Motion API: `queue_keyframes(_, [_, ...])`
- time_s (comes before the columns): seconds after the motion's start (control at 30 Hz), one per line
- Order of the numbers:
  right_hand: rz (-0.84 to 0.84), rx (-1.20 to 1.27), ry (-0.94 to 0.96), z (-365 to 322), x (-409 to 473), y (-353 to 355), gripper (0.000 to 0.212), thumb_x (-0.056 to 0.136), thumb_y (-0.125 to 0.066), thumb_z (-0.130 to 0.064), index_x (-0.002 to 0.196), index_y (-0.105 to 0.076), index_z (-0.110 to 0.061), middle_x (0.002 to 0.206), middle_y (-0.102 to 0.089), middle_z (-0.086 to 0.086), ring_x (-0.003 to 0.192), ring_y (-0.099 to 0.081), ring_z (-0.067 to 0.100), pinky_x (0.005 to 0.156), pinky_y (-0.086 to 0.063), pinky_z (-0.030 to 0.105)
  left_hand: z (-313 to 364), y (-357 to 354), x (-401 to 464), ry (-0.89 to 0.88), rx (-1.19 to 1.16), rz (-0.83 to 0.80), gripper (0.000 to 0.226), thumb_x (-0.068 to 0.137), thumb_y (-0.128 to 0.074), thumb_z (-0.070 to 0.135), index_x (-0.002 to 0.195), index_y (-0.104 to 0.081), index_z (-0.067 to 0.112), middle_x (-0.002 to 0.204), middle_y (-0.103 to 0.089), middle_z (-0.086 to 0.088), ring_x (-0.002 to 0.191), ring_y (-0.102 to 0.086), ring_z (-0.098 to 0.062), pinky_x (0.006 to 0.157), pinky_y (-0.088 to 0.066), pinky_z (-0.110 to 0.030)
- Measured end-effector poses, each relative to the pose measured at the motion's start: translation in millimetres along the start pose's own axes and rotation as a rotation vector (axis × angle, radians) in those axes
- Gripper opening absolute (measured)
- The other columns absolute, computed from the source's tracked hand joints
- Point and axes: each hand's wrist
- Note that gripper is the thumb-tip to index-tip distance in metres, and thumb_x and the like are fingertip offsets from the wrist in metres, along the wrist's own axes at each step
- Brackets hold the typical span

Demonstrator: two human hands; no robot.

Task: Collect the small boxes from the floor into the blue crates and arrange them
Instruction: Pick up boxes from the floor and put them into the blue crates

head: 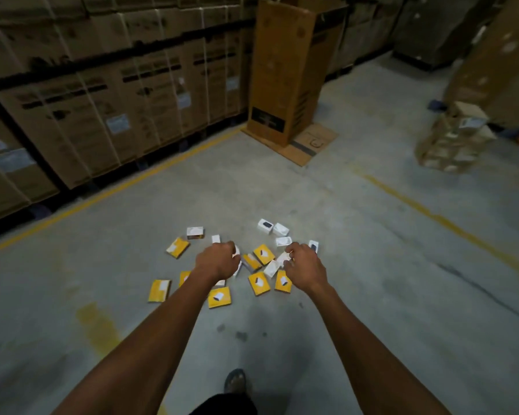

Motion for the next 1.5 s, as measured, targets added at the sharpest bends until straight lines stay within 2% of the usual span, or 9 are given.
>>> queue_keyframes(0.17, [-0.005,-0.009,0.055,24,57,28,0.032,0.094,-0.065,-0.026,0.126,-0.060,-0.025,0.127,-0.059,0.000,0.121,-0.058,0.023,0.091,-0.048,0.035,29,6,61,0.021,-0.006,-0.007,0.037,0.099,-0.049,0.050,0.119,-0.061,0.022,0.123,-0.068,-0.016,0.113,-0.065,-0.039,0.089,-0.056,-0.046])
queue_keyframes(0.4, [-0.018,0.054,0.179,36,123,38,0.032,0.093,-0.068,-0.022,0.124,-0.061,-0.020,0.121,-0.062,0.002,0.114,-0.061,0.024,0.089,-0.049,0.037,53,9,107,0.112,-0.017,0.039,0.038,0.101,-0.050,0.045,0.128,-0.060,0.019,0.128,-0.066,-0.015,0.117,-0.064,-0.038,0.088,-0.054,-0.045])
queue_keyframes(0.53, [-0.086,0.115,0.274,43,160,22,0.033,0.091,-0.069,-0.021,0.123,-0.062,-0.021,0.120,-0.063,0.000,0.113,-0.062,0.024,0.087,-0.051,0.038,57,-8,122,0.204,-0.074,0.046,0.037,0.102,-0.052,0.041,0.129,-0.059,0.017,0.130,-0.065,-0.015,0.120,-0.062,-0.037,0.091,-0.055,-0.046])
queue_keyframes(0.73, [-0.242,0.067,0.532,46,221,-15,0.033,0.092,-0.065,-0.022,0.124,-0.058,-0.022,0.122,-0.059,0.001,0.115,-0.060,0.027,0.085,-0.053,0.041,54,-36,140,0.422,-0.117,0.131,0.039,0.101,-0.052,0.041,0.132,-0.056,0.018,0.136,-0.061,-0.010,0.124,-0.060,-0.036,0.095,-0.054,-0.050])
queue_keyframes(0.9, [-0.322,0.005,0.654,43,257,-56,0.036,0.092,-0.067,-0.022,0.127,-0.057,-0.021,0.123,-0.057,0.003,0.116,-0.059,0.029,0.084,-0.051,0.040,38,-60,151,0.542,-0.151,0.154,0.040,0.102,-0.053,0.039,0.135,-0.054,0.017,0.137,-0.058,-0.011,0.125,-0.059,-0.037,0.094,-0.054,-0.051])
queue_keyframes(1.07, [-0.400,-0.037,0.701,36,287,-127,0.037,0.092,-0.066,-0.026,0.127,-0.054,-0.023,0.126,-0.055,0.004,0.121,-0.057,0.032,0.086,-0.054,0.045,-5,-104,170,0.586,-0.152,0.174,0.039,0.102,-0.055,0.036,0.135,-0.053,0.016,0.132,-0.058,-0.011,0.121,-0.060,-0.039,0.087,-0.055,-0.050])
queue_keyframes(1.17, [-0.433,-0.068,0.742,35,305,-190,0.040,0.095,-0.068,-0.028,0.131,-0.053,-0.022,0.131,-0.053,0.004,0.122,-0.056,0.031,0.087,-0.053,0.041,-41,-150,193,0.611,-0.156,0.180,0.038,0.103,-0.054,0.035,0.135,-0.052,0.015,0.133,-0.057,-0.011,0.121,-0.060,-0.038,0.084,-0.055,-0.049])
queue_keyframes(1.27, [-0.437,-0.091,0.777,42,321,-261,0.047,0.095,-0.069,-0.031,0.138,-0.051,-0.022,0.137,-0.050,0.003,0.126,-0.054,0.029,0.088,-0.050,0.040,-80,-209,218,0.642,-0.167,0.166,0.037,0.103,-0.053,0.035,0.135,-0.052,0.015,0.134,-0.056,-0.011,0.121,-0.059,-0.037,0.083,-0.052,-0.046])
queue_keyframes(1.5, [-0.474,-0.089,0.816,88,361,-439,0.054,0.088,-0.075,-0.043,0.133,-0.050,-0.025,0.131,-0.051,0.003,0.120,-0.058,0.031,0.086,-0.054,0.045,-170,-366,275,0.690,-0.161,0.192,0.041,0.103,-0.055,0.038,0.137,-0.050,0.016,0.138,-0.054,-0.010,0.124,-0.058,-0.036,0.085,-0.052,-0.046])
Point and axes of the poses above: each hand's wrist, its own x-axis towards the middle knuckle, its own y-axis out of the back of the hand, z = x × y
